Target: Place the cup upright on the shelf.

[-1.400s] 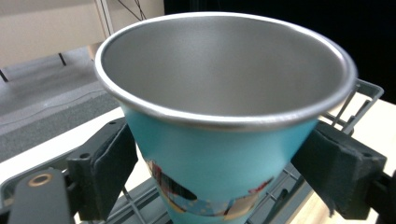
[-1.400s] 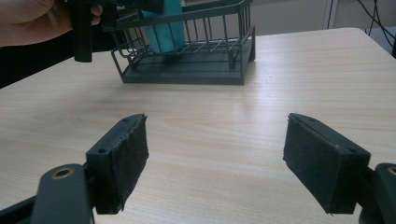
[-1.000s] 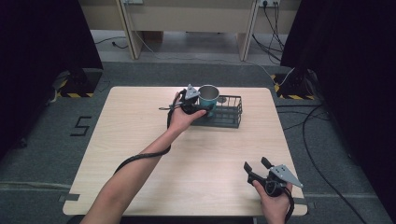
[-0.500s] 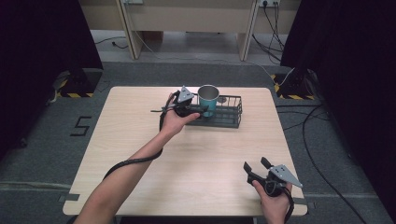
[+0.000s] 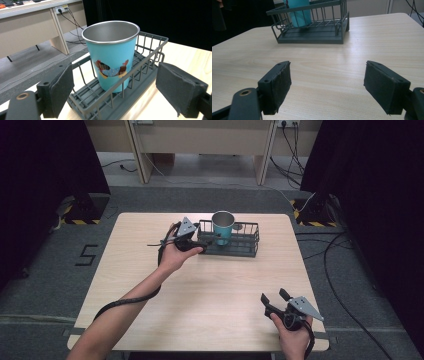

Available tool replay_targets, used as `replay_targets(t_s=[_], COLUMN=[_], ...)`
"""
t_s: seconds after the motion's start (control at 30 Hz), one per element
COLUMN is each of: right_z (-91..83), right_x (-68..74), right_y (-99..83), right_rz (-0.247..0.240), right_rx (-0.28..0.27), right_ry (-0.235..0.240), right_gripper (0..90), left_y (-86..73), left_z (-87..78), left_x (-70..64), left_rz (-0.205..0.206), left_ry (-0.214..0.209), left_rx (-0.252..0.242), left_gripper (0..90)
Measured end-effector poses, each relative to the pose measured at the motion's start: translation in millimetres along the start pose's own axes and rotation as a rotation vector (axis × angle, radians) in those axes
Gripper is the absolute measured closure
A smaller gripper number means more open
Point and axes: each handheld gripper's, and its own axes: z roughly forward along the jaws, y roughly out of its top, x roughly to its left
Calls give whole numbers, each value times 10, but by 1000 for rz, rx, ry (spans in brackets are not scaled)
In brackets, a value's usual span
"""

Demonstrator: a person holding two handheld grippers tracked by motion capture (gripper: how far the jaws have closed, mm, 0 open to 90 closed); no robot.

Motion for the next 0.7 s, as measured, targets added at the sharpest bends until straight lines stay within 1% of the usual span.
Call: replay_targets(t_s=[0.23, 0.33, 0.37, 0.43, 0.7], right_z=[-5, -4, -5, -5, -4], right_x=[6, 5, 4, 3, 6], right_y=[1, 0, 0, 0, 0], right_rz=[-2, -2, -1, -1, -4], right_rx=[-1, -1, 0, -1, 0], right_ry=[-4, -4, -4, -5, -5], right_gripper=[224, 224, 224, 224, 223], left_y=[-78, -117, -117, -162, -294], left_z=[-181, -258, -258, -345, -555], left_x=[42, 63, 63, 85, 118], left_rz=[7, -9, -9, -13, -24], left_ry=[5, 3, 3, 5, 14], left_rx=[1, -5, -5, -11, -14], left_gripper=[142, 142, 142, 142, 142])
